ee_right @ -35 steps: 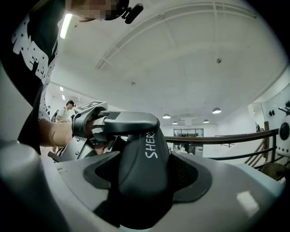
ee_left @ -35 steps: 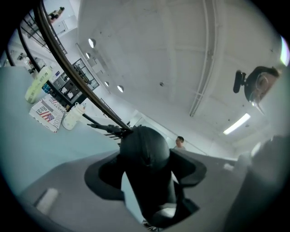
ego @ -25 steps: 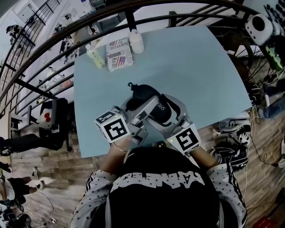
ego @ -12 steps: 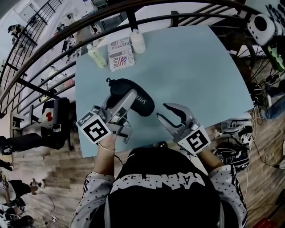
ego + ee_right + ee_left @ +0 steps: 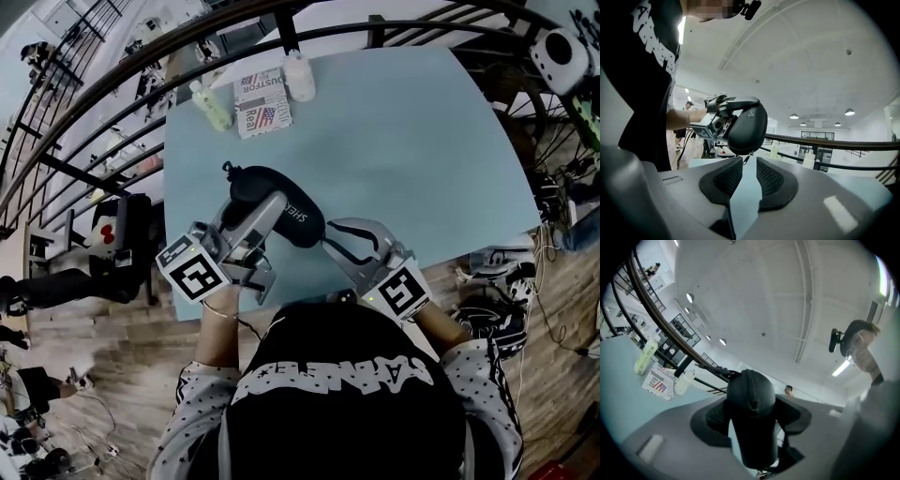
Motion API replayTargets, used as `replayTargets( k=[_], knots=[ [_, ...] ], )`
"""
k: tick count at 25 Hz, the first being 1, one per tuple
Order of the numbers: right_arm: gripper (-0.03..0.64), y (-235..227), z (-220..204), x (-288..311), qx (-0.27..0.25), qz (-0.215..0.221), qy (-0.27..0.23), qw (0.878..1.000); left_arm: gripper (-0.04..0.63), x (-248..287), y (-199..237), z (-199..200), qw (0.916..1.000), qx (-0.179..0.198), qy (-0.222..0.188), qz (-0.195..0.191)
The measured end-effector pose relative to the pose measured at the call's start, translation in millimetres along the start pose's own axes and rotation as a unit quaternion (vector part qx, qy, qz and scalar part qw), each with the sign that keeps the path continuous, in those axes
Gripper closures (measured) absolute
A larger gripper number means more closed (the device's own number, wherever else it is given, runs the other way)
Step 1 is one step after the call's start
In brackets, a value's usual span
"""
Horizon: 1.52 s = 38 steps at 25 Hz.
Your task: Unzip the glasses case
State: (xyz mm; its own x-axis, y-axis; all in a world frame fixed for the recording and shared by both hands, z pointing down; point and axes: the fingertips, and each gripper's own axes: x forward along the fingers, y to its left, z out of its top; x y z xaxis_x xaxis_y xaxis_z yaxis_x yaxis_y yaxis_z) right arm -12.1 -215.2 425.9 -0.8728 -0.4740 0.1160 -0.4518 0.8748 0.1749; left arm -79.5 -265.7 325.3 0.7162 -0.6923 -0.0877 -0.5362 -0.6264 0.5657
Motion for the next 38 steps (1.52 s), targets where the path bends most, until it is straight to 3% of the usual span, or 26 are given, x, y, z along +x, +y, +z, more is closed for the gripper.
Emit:
replayTargets(
  k=[2, 3, 6, 8, 10, 14, 18, 24, 27, 32, 38],
  knots=[
    [0.556, 3.2, -0.5, 3.5, -0.013, 0.004, 0.005, 1.0, 0.595, -2.2, 0.2, -1.8, 1.0, -0.005, 0.004, -0.002],
    [0.607, 3.3, -0.9, 4.5, -0.011, 0.003, 0.006, 1.0, 0.595, -3.5, 0.7, -3.0, 1.0, -0.005, 0.007, -0.002],
    [0.609, 5.9, -4.3, 5.9, -0.027, 0.016, 0.025, 0.999, 0.595, -8.0, 2.4, -6.6, 0.9998, -0.002, 0.02, -0.003],
    [0.611, 10.4, -8.1, 6.4, -0.084, 0.029, 0.048, 0.995, 0.595, -9.6, 1.5, -10.5, 0.9994, 0.004, 0.035, -0.008],
    [0.611, 16.9, -15.2, 6.6, -0.168, 0.044, 0.079, 0.982, 0.595, -9.6, -0.8, -18.1, 0.998, 0.017, 0.059, -0.014],
    [0.611, 28.1, -35.4, 8.4, -0.307, 0.079, 0.14, 0.938, 0.595, -8.3, -5.2, -38.4, 0.9904, 0.06, 0.122, -0.025],
    [0.611, 34.9, -49.1, 9.7, -0.334, 0.104, 0.164, 0.922, 0.595, -9.2, -8.6, -54.7, 0.9815, 0.088, 0.167, -0.035],
    [0.609, 33.7, -56.2, 5.9, -0.384, 0.109, 0.188, 0.897, 0.595, -5.1, -14.2, -66.8, 0.9735, 0.11, 0.197, -0.036],
    [0.607, 27.4, -56.4, 7.5, -0.385, 0.096, 0.188, 0.898, 0.595, -4.7, -9.3, -65.0, 0.9755, 0.101, 0.193, -0.03],
    [0.609, 5.7, -46.2, 4.2, -0.343, 0.047, 0.171, 0.922, 0.595, -8.8, -3.7, -54.5, 0.9841, 0.065, 0.164, -0.024],
    [0.607, -6.2, -38.7, 1.5, -0.347, 0.018, 0.165, 0.923, 0.595, -7.6, -2.8, -53.0, 0.9853, 0.053, 0.16, -0.027]
  ],
)
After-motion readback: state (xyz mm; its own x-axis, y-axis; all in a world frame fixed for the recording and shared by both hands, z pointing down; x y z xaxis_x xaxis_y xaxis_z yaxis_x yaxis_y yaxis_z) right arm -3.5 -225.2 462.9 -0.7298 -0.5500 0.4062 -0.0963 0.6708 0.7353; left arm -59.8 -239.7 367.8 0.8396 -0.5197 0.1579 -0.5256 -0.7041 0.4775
